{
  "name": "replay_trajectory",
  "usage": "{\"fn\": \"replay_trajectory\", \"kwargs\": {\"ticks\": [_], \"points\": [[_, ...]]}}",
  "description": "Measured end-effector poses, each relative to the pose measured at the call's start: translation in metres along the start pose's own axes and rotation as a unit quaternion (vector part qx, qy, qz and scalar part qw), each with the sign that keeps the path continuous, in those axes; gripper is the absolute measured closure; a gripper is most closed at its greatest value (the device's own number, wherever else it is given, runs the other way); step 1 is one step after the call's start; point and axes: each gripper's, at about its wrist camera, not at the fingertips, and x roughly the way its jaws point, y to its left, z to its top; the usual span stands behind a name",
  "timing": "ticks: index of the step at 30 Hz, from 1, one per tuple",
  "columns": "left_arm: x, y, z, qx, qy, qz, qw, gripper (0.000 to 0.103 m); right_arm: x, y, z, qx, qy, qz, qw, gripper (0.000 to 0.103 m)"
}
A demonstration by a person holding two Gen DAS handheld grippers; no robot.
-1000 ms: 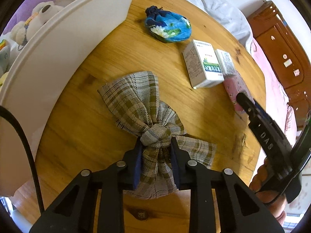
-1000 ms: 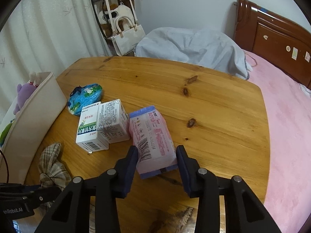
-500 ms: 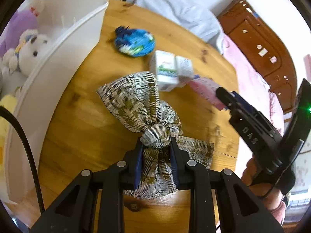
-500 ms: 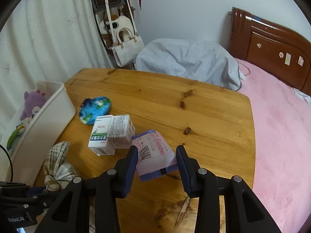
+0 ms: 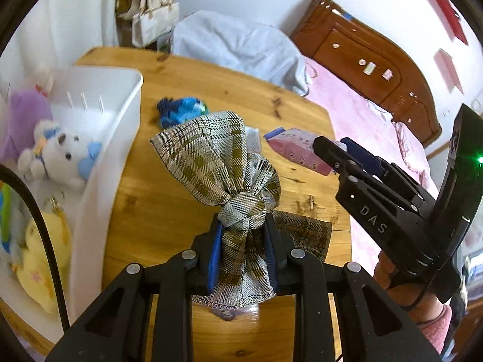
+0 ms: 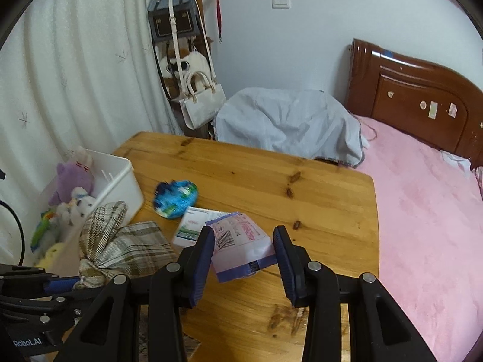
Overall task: Organize objects
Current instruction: 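Lift the plaid bow over the tray with the left tool while the right tool grasps the pink box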
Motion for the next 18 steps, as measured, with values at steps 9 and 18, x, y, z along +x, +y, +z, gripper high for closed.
{"fn": "replay_trajectory", "kwargs": {"ticks": [9,18], "points": [[-0.037,0.011,0.013,0.042,-0.017,-0.013,0.9989,0.076,-0.025,0.034,0.017,-0.003,-0.028,-0.006,1.0,0.062],[-0.077,0.038,0.025,0.054,-0.02,-0.021,0.9981,0.076,-0.029,0.073,0.035,0.006,-0.046,0.012,0.999,0.062]]}}
